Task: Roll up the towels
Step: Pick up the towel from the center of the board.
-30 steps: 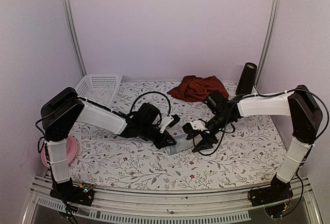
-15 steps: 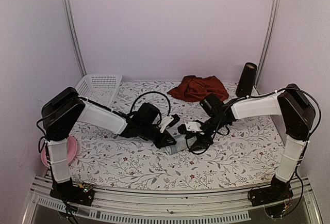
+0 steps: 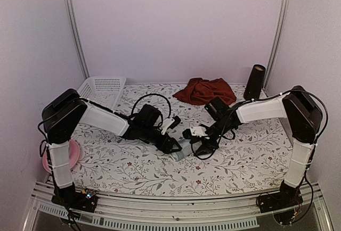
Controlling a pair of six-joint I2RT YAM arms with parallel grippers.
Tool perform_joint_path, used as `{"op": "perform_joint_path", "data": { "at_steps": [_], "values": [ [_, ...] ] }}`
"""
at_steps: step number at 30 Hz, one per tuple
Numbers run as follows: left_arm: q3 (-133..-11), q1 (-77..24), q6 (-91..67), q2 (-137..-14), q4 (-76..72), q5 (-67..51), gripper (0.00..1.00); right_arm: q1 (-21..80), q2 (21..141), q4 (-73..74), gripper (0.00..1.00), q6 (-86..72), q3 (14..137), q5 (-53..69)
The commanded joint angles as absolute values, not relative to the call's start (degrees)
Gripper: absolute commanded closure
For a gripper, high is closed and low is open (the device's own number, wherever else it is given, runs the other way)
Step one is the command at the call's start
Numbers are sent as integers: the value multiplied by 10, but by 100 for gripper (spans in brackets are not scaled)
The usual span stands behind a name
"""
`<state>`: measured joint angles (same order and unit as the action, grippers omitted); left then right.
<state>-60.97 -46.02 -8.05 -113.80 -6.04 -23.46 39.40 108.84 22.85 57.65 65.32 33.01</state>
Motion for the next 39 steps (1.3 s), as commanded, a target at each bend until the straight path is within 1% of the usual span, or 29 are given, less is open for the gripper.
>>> {"op": "perform_joint_path", "data": {
  "at_steps": [1,4,7,11,15,20,22,27,30,33,34,38,39],
  "values": [
    [-608,-439,-97,-1147,-22,-278,19,395,1116,255,38,576,652,290],
    [-611,-428,-112,-1165,-21,-319,17,396,1117,256,38,579,651,288],
    [-623,-421,-117,-1181,-8,-356,13,398,1119,255,38,582,650,280],
    [-629,-421,-123,-1198,2,-404,13,400,1116,253,38,582,650,276],
    [-623,-425,-123,-1211,20,-422,13,401,1114,250,38,581,647,272],
    [-620,-435,-121,-1224,46,-433,17,403,1112,249,38,582,647,268],
    [-623,-441,-123,-1233,55,-434,20,405,1111,249,38,582,647,267],
    [-638,-447,-123,-1254,91,-428,32,405,1109,245,38,582,643,261],
    [-641,-447,-135,-1262,101,-419,33,406,1110,244,38,583,643,257],
    [-641,-448,-147,-1271,108,-418,43,408,1109,241,38,583,640,253],
    [-639,-448,-153,-1274,105,-419,48,408,1108,240,39,584,639,251],
    [-634,-450,-175,-1287,96,-421,74,411,1102,239,39,587,637,245],
    [-636,-450,-177,-1290,95,-420,84,412,1099,239,39,588,636,245]
  ]
}}
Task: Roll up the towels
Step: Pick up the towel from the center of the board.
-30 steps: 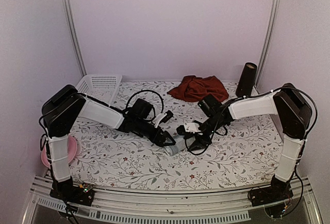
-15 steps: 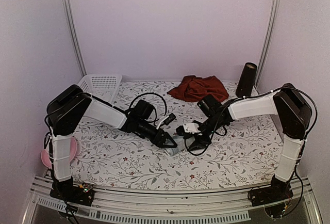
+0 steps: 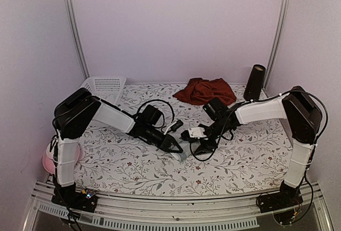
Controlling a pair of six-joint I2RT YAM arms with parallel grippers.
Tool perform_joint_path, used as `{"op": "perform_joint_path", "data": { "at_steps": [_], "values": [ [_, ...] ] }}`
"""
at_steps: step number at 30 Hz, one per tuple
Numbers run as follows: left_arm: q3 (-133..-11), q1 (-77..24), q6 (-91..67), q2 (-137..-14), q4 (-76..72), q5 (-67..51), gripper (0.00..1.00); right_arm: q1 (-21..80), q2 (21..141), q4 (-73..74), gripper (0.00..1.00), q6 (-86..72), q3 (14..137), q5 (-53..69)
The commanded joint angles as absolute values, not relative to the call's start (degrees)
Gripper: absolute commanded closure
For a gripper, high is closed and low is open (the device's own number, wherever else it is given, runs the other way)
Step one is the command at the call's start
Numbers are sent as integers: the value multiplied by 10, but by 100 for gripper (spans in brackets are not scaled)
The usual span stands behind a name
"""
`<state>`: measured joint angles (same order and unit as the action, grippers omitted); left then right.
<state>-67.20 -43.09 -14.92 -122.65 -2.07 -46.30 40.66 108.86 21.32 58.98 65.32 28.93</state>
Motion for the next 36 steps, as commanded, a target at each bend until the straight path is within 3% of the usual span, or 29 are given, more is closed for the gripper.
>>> {"op": "perform_joint_path", "data": {
  "at_steps": [1,2,3,10,18,28,36],
  "values": [
    [-637,-450,-178,-1291,97,-418,92,412,1098,240,39,588,635,244],
    [-638,-450,-180,-1292,98,-414,99,413,1095,239,39,588,634,243],
    [-641,-449,-180,-1292,102,-409,100,413,1094,239,39,589,633,243],
    [-632,-449,-185,-1218,103,-321,100,412,1076,242,38,575,646,240],
    [-624,-439,-163,-1091,113,-200,100,347,978,250,20,537,661,296],
    [-631,-406,-106,-1000,156,-85,100,294,915,191,15,505,636,289],
    [-637,-300,-47,-906,173,-124,100,294,933,178,14,502,630,260]
  ]
}}
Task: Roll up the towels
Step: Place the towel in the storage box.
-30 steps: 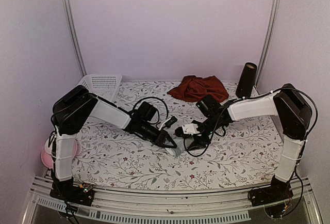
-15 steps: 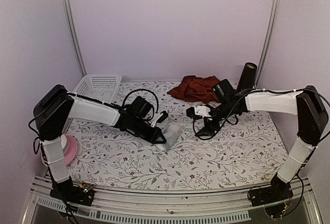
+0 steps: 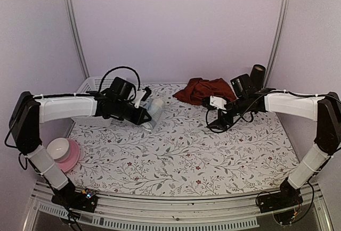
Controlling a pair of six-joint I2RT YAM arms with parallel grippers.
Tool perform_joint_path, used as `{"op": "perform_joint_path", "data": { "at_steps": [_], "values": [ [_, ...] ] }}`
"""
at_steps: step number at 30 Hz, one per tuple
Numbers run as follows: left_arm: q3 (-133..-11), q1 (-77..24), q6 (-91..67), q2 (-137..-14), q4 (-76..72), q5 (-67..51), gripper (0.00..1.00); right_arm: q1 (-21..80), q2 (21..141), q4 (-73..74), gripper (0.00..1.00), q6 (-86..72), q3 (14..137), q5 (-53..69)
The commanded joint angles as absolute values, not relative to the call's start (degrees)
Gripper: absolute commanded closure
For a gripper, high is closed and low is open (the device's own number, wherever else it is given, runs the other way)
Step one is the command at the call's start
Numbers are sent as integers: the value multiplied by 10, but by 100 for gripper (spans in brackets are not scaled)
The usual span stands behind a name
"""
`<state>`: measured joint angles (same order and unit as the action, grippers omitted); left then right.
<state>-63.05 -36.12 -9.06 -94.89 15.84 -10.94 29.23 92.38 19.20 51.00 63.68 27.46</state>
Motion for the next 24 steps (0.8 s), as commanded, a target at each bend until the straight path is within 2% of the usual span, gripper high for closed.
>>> {"op": "perform_joint_path", "data": {
  "at_steps": [1,5,8,17,24],
  "values": [
    [-640,-284,-39,-896,177,-131,100,294,933,178,14,502,629,260],
    [-669,-205,-14,-878,197,-182,100,294,934,182,11,505,627,262],
    [-698,-140,2,-876,210,-229,100,294,938,194,1,509,631,266],
    [-788,10,72,-943,301,-275,100,294,934,204,1,519,632,255],
    [-825,51,105,-1021,356,-315,100,299,939,209,1,517,635,265]
  ]
}}
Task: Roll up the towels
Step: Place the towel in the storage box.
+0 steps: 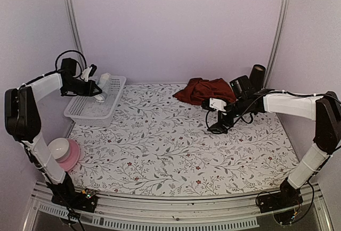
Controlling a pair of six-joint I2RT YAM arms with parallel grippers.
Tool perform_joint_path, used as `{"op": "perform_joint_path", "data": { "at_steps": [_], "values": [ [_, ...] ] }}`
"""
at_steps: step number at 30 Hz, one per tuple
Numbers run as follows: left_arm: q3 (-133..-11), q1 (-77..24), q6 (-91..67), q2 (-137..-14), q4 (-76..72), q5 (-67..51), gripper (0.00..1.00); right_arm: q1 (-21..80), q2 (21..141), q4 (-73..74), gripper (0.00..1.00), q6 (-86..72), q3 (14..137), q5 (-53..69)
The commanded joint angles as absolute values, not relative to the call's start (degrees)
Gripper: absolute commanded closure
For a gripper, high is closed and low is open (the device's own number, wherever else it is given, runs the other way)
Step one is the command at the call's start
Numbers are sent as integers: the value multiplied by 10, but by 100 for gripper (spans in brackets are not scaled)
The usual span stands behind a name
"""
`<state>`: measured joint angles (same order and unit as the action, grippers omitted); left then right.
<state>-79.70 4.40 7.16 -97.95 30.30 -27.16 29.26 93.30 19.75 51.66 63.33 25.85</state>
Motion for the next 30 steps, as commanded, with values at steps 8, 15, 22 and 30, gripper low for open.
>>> {"op": "perform_joint_path", "data": {
  "at_steps": [8,15,22,30],
  "values": [
    [-847,66,116,-1102,390,-326,100,321,941,209,1,521,635,253],
    [-825,83,115,-1121,388,-363,100,325,939,210,1,523,635,251],
    [-782,87,107,-1121,380,-381,100,335,938,210,1,527,634,240],
    [-764,88,96,-1156,377,-386,100,344,948,210,1,530,633,226]
  ]
}}
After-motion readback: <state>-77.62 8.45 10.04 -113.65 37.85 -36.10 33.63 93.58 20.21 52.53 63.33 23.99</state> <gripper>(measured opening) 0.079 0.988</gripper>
